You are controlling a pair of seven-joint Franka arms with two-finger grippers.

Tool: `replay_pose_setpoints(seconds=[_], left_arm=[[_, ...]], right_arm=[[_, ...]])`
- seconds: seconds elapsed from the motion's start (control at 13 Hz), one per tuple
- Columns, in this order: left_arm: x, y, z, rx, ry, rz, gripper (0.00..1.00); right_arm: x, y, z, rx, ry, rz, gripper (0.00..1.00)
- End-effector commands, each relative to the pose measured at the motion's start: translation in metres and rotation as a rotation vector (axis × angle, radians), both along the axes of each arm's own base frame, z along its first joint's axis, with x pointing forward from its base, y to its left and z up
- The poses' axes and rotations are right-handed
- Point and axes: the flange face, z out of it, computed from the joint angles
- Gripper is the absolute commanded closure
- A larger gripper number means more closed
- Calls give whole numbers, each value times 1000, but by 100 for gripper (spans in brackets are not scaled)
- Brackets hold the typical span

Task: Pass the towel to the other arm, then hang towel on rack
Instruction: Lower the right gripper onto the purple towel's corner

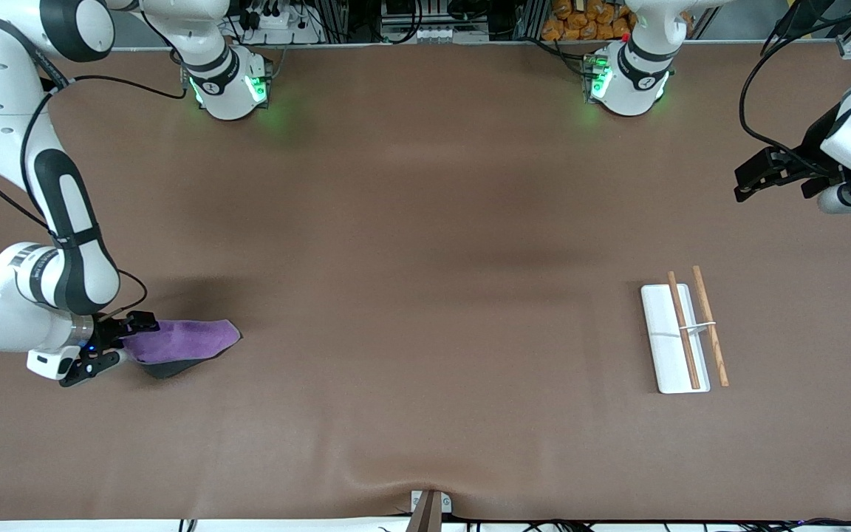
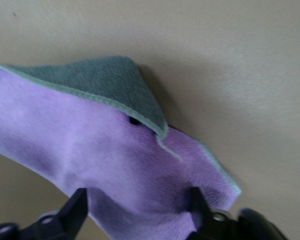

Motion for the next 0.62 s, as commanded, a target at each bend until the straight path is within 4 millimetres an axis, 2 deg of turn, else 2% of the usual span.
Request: replay_pose_setpoints(seconds=[0.0, 0.08, 0.31, 0.54], left_arm=[[0, 1, 2, -12, 9, -19, 0], [0, 1, 1, -12, 11, -19, 0], [2, 1, -2, -11, 17, -17, 0], [2, 1, -2, -13, 17, -19, 0]], right_arm=[[-3, -8, -2, 50, -11, -32, 91], [-3, -10, -1, 49, -13, -35, 100], [-2, -10, 1, 52, -19, -14, 100], [2, -12, 13, 50, -39, 3, 100]])
